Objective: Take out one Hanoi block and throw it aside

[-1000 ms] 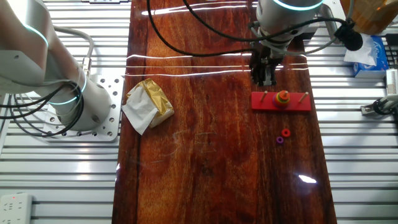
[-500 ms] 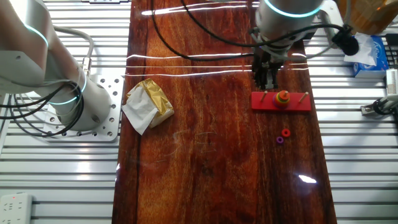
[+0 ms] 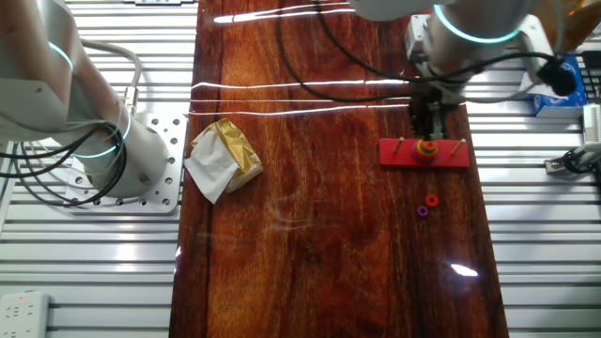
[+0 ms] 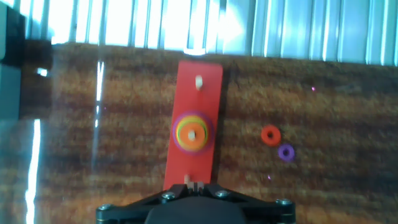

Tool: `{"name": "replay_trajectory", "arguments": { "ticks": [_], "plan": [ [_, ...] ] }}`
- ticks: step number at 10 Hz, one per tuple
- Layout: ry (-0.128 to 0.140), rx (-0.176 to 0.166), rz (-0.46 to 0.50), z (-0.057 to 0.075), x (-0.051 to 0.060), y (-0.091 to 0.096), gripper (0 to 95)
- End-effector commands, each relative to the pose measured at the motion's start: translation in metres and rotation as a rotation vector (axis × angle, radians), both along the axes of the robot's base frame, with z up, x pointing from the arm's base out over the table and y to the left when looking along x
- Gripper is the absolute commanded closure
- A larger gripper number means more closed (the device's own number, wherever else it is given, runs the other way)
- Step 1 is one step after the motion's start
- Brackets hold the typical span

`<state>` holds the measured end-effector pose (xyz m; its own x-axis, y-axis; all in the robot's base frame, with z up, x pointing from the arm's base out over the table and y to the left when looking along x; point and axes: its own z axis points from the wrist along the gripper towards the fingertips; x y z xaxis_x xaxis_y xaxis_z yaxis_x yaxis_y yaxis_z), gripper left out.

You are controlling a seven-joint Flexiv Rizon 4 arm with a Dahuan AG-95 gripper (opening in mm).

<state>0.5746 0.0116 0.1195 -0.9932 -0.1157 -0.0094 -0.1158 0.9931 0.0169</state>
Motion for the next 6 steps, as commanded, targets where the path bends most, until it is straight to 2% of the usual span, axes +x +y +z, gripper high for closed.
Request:
{"name": "replay_trajectory", "arguments": {
  "ticks": [1,2,4,6],
  "plan": [
    [0.000,0.004,-0.001,-0.005,0.016,0.005,95.0],
    [-0.002,0.004,-0.001,-0.010,0.026,0.009,95.0],
    [-0.001,0.002,-0.002,-0.012,0.038,0.013,95.0],
    [-0.006,0.003,-0.006,-0.016,0.041,0.013,95.0]
  ]
}}
